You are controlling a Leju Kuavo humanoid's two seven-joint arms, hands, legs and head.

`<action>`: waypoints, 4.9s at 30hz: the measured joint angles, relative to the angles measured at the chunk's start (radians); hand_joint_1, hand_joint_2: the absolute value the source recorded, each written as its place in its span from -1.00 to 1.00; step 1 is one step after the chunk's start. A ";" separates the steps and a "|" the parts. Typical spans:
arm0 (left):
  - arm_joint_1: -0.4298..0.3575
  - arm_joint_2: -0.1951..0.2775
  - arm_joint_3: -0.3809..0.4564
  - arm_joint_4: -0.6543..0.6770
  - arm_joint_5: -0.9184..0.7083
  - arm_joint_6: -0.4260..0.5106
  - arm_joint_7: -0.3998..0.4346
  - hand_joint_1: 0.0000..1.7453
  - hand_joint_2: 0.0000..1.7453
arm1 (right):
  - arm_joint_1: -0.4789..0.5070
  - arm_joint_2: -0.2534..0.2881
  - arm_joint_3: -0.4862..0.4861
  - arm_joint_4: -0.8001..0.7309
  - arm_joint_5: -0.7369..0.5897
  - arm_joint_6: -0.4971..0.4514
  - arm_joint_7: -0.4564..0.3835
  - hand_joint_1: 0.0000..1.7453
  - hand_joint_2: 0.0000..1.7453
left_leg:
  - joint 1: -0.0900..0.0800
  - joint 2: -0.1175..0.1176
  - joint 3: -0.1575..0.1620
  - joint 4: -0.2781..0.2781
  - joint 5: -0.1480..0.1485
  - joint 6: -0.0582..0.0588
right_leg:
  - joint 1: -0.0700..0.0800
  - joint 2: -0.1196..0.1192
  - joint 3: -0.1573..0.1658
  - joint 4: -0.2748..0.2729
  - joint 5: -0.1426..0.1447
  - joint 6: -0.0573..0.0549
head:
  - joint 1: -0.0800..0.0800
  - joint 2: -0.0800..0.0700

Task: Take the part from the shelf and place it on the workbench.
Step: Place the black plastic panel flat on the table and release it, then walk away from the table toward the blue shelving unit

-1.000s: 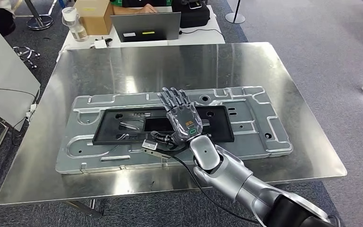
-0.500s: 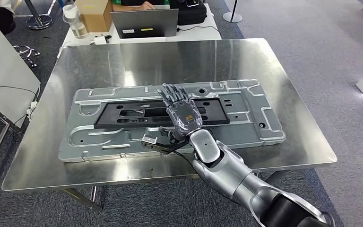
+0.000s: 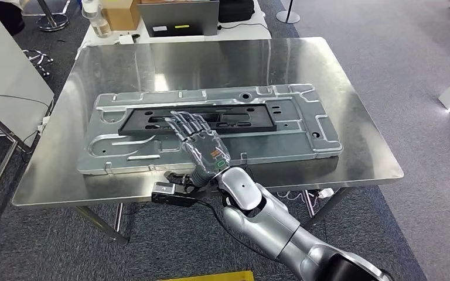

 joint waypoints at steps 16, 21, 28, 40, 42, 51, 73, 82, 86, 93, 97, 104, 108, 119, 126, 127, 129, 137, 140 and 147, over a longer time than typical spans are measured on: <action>0.009 -0.007 0.055 0.000 0.042 0.001 0.000 -1.00 -1.00 | 0.307 -0.003 0.075 -0.258 -0.401 -0.110 -0.213 -1.00 -1.00 | 0.003 0.012 -0.134 -0.020 0.165 0.001 | 0.017 -0.001 0.208 -0.054 -0.160 -0.025 | 0.000 0.000; 0.013 -0.006 0.074 0.001 0.059 0.002 -0.004 -1.00 -1.00 | 0.450 -0.003 0.001 -0.283 -0.686 -0.010 -0.391 -1.00 -1.00 | 0.007 0.011 -0.174 0.146 -0.032 -0.022 | 0.009 -0.010 0.148 -0.069 -0.092 -0.050 | -0.003 0.000; 0.013 -0.004 0.099 0.001 0.075 0.005 -0.009 -1.00 -1.00 | 0.607 0.041 -0.208 -0.246 -1.139 0.245 -0.585 -1.00 -1.00 | 0.009 0.008 -0.003 0.092 -0.041 -0.029 | 0.006 -0.013 0.036 -0.023 -0.032 -0.028 | -0.003 0.000; 0.016 -0.014 0.150 0.001 0.097 0.024 -0.006 -1.00 -1.00 | 0.620 0.136 -0.934 0.340 -1.219 0.656 -0.795 -1.00 -1.00 | 0.005 0.018 -0.053 -0.017 0.061 0.037 | -0.006 -0.001 -0.010 0.265 -0.163 0.030 | -0.002 0.000; 0.015 -0.016 0.154 0.001 0.101 0.027 -0.006 -1.00 -1.00 | 0.600 0.140 -1.009 0.410 -1.209 0.650 -0.792 -1.00 -1.00 | 0.003 0.017 -0.083 -0.009 0.080 0.030 | -0.004 0.006 0.102 0.144 -0.134 0.021 | -0.002 0.000; 0.017 -0.023 0.174 0.001 0.104 0.031 -0.023 -1.00 -1.00 | 0.527 0.125 -1.345 0.830 -1.064 0.232 -0.552 -1.00 -1.00 | 0.007 0.003 -0.155 0.125 -0.024 -0.017 | -0.003 -0.015 0.192 -0.077 -0.135 -0.035 | -0.003 0.000; 0.022 -0.024 0.191 0.001 0.110 0.036 -0.022 -1.00 -1.00 | 0.494 0.150 -1.387 1.033 -0.858 0.103 -0.201 -1.00 -1.00 | 0.002 -0.054 -0.010 -0.031 0.036 0.028 | -0.010 0.049 0.128 0.030 -0.145 0.011 | -0.002 0.000; 0.019 -0.022 0.196 0.001 0.100 0.029 -0.018 -1.00 -1.00 | 0.492 0.151 -1.297 1.043 -0.712 0.116 -0.155 -1.00 -1.00 | 0.006 -0.010 -0.119 0.161 -0.067 -0.017 | -0.006 -0.005 0.150 -0.050 -0.119 -0.028 | -0.003 0.000; 0.022 -0.021 0.196 0.001 0.095 0.029 -0.013 -1.00 -1.00 | 0.492 0.152 -1.265 1.049 -0.696 0.120 -0.130 -1.00 -1.00 | 0.006 0.008 -0.121 0.202 -0.060 -0.019 | 0.001 -0.058 0.143 -0.040 -0.122 -0.030 | -0.003 0.000; 0.020 -0.017 0.197 0.001 0.094 0.028 -0.012 -1.00 -1.00 | 0.486 0.154 -1.243 1.053 -0.692 0.125 -0.111 -1.00 -1.00 | -0.010 0.069 -0.003 -0.032 0.020 0.020 | 0.005 -0.111 0.152 -0.031 -0.133 -0.001 | -0.002 0.000; 0.019 -0.017 0.197 0.001 0.092 0.028 -0.012 -1.00 -1.00 | 0.488 0.154 -1.240 1.053 -0.690 0.127 -0.095 -1.00 -1.00 | -0.001 0.025 -0.009 -0.041 0.037 0.037 | -0.004 -0.005 0.100 0.094 -0.222 0.023 | -0.002 0.000; 0.020 -0.018 0.197 0.001 0.084 0.028 -0.012 -1.00 -1.00 | 0.495 0.153 -1.235 1.055 -0.680 0.131 -0.088 -1.00 -1.00 | -0.002 -0.067 -0.025 -0.024 0.043 0.031 | -0.012 0.056 0.143 0.011 -0.147 0.015 | -0.002 0.000; 0.021 -0.020 0.197 0.001 0.083 0.028 -0.012 -1.00 -1.00 | 0.489 0.153 -1.233 1.055 -0.679 0.131 -0.088 -1.00 -1.00 | 0.003 -0.100 -0.043 -0.022 0.052 0.003 | -0.009 0.057 0.155 -0.034 -0.138 -0.001 | -0.002 0.000; 0.022 -0.019 0.196 0.001 0.077 0.028 -0.011 -1.00 -1.00 | 0.493 0.154 -1.227 1.055 -0.677 0.143 -0.088 -1.00 -1.00 | 0.007 0.047 -0.047 0.048 0.004 -0.024 | -0.007 -0.084 0.154 -0.037 -0.137 -0.016 | -0.002 0.000; 0.025 -0.019 0.196 0.001 0.073 0.028 -0.017 -1.00 -1.00 | 0.483 0.154 -1.226 1.055 -0.675 0.147 -0.088 -1.00 -1.00 | 0.005 0.020 -0.017 -0.028 0.031 0.020 | -0.009 -0.057 0.143 0.019 -0.187 0.024 | -0.002 0.000; 0.023 -0.019 0.196 0.001 0.072 0.028 -0.019 -1.00 -1.00 | 0.484 0.154 -1.226 1.055 -0.674 0.147 -0.088 -1.00 -1.00 | 0.005 0.011 -0.018 -0.029 0.034 0.024 | -0.011 -0.027 0.118 0.074 -0.220 0.027 | -0.002 0.000; 0.021 -0.019 0.196 0.001 0.072 0.027 -0.020 -1.00 -1.00 | 0.487 0.154 -1.226 1.055 -0.672 0.148 -0.088 -1.00 -1.00 | 0.003 -0.010 -0.024 -0.028 0.036 0.029 | -0.010 -0.002 0.055 0.203 -0.280 0.028 | -0.002 0.000; 0.020 -0.020 0.196 0.001 0.072 0.022 -0.020 -1.00 -1.00 | 0.488 0.153 -1.226 1.055 -0.660 0.147 -0.087 -1.00 -1.00 | 0.004 -0.109 -0.039 -0.012 0.038 0.008 | -0.008 0.084 0.142 -0.016 -0.146 0.002 | -0.002 0.000; 0.024 -0.019 0.196 0.001 0.071 0.021 -0.019 -1.00 -1.00 | 0.481 0.154 -1.225 1.055 -0.660 0.147 -0.088 -1.00 -1.00 | 0.005 -0.103 -0.050 -0.004 0.033 -0.011 | -0.011 0.047 0.151 -0.033 -0.137 -0.016 | -0.002 0.000; 0.022 -0.019 0.194 0.001 0.068 0.021 -0.021 -1.00 -1.00 | 0.489 0.154 -1.226 1.055 -0.661 0.149 -0.092 -1.00 -1.00 | 0.006 0.006 -0.155 0.230 -0.062 -0.029 | -0.005 -0.061 0.157 -0.041 -0.140 -0.033 | -0.003 0.000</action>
